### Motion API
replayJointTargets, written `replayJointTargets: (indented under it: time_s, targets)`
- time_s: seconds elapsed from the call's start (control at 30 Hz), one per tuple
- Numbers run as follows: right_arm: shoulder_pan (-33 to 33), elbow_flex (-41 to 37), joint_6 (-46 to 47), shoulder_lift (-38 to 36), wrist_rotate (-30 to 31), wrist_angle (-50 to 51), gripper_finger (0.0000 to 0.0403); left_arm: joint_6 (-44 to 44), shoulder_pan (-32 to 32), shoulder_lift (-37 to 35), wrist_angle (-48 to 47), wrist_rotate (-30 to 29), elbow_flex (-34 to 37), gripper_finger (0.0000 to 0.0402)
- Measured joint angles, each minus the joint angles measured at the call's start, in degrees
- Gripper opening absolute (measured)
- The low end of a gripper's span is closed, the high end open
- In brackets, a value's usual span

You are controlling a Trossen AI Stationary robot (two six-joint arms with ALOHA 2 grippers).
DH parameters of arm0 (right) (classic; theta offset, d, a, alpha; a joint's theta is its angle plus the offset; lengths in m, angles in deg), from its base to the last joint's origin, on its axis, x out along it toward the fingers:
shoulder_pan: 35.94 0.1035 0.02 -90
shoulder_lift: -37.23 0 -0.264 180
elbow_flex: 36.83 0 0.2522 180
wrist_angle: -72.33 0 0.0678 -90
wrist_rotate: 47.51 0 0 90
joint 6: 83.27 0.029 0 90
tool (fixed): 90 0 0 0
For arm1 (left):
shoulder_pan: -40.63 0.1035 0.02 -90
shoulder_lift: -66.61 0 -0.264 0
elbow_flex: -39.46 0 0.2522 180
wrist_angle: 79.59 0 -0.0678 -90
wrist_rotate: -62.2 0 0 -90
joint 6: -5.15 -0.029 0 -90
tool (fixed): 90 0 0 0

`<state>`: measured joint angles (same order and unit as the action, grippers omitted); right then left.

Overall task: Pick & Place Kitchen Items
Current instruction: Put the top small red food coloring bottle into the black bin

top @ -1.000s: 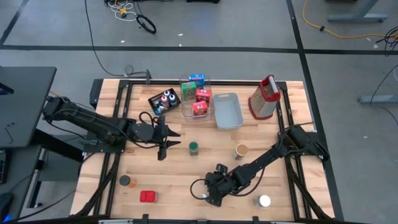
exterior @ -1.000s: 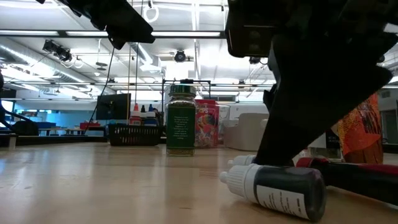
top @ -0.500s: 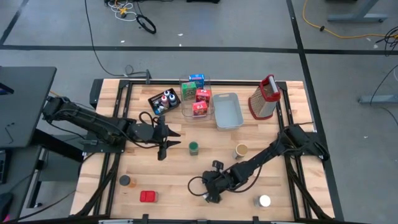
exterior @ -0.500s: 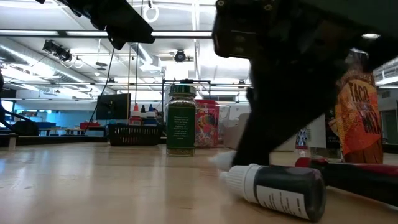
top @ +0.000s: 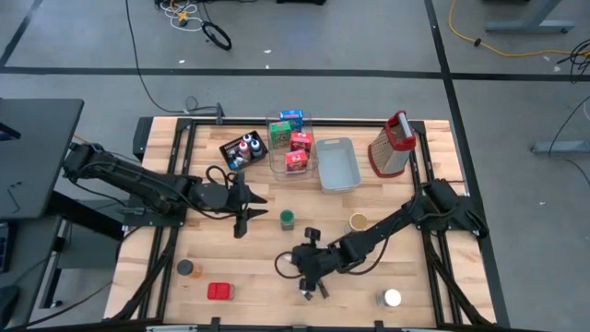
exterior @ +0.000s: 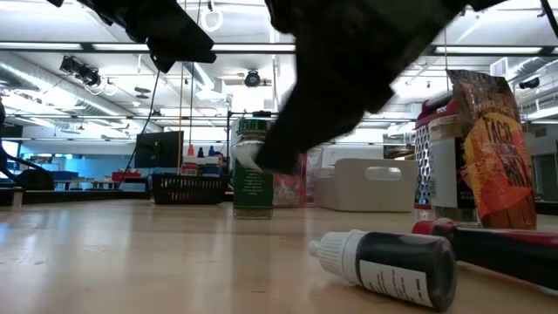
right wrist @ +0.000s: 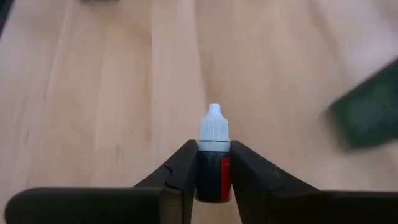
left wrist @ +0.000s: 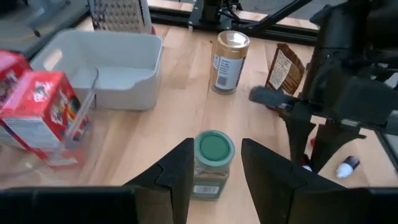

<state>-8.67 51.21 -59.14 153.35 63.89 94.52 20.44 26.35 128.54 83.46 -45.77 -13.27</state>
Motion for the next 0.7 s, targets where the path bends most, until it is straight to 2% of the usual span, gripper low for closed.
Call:
replayJointTargets:
  time_s: [0.13,0.27,0.43,0.53,0.7]
  targets:
    - [-0.98,0.00,-4.64,-1.15,4.22,-2.54,0.0090,1.84,0.02,0.02,0.07,2.59,0.92,0.0142]
    - [-1.95,0.00,-10.30,-1.61,8.24,-4.40,0.0090,-0.61,-0.28,0.04,0.87,5.50,1.04,0.0142]
    - [-2.87,0.00,-19.57,-1.61,14.63,-7.26,0.0091,4.95,-0.59,0.04,3.83,5.76,1.04,0.0142]
    - [-3.21,0.00,-26.47,-1.61,20.53,-10.21,0.0091,7.80,-0.57,0.06,3.11,5.61,1.04,0.0142]
    - [-3.40,0.00,-37.89,-1.89,26.86,-18.43,0.0091,4.05,-0.57,1.53,2.87,5.58,1.13,0.0142]
